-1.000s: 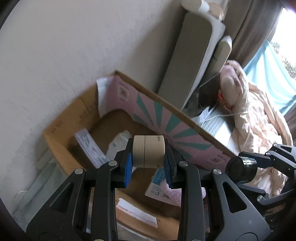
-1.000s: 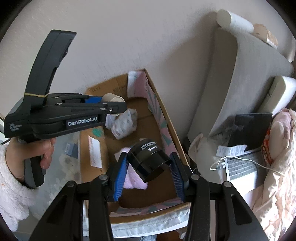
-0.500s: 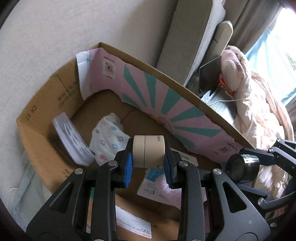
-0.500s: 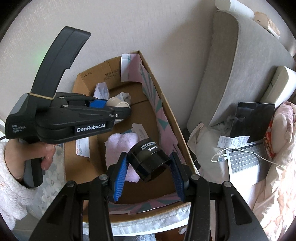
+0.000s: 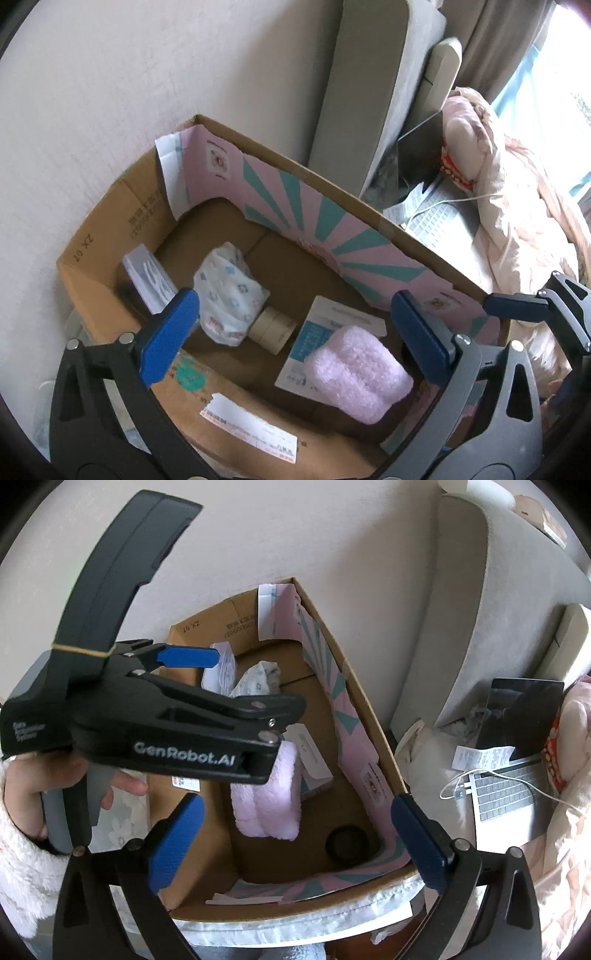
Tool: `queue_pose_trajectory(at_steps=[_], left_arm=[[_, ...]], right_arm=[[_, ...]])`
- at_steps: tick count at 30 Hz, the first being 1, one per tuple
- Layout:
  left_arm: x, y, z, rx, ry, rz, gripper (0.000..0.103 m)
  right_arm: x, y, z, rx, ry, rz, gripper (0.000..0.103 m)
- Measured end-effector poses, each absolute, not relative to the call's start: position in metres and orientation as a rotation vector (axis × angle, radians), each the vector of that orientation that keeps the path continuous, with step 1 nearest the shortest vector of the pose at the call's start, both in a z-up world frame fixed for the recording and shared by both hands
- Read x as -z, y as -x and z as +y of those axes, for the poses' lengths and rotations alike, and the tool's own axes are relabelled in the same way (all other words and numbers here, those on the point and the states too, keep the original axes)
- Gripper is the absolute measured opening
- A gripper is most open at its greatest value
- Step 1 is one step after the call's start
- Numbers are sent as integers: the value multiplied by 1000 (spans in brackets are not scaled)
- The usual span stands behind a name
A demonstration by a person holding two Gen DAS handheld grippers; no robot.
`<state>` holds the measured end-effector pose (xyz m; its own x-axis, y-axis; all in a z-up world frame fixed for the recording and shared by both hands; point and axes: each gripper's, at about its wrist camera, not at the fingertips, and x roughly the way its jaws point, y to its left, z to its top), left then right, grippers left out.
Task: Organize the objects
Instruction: 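Open left tool to drop beige jar while right tool drops black lens cap, then move both open tools back over the bed toward remaining items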
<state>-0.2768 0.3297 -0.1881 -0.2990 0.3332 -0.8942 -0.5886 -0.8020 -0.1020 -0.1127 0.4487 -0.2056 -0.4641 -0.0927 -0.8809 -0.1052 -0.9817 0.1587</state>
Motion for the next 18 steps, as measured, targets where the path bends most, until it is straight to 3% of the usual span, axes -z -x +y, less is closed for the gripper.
queue_pose_trajectory(at_steps=[18], left_arm=[[144,263,299,-2171,1358,252,103]], right_arm=[[177,107,439,-2694,1585,247,101]])
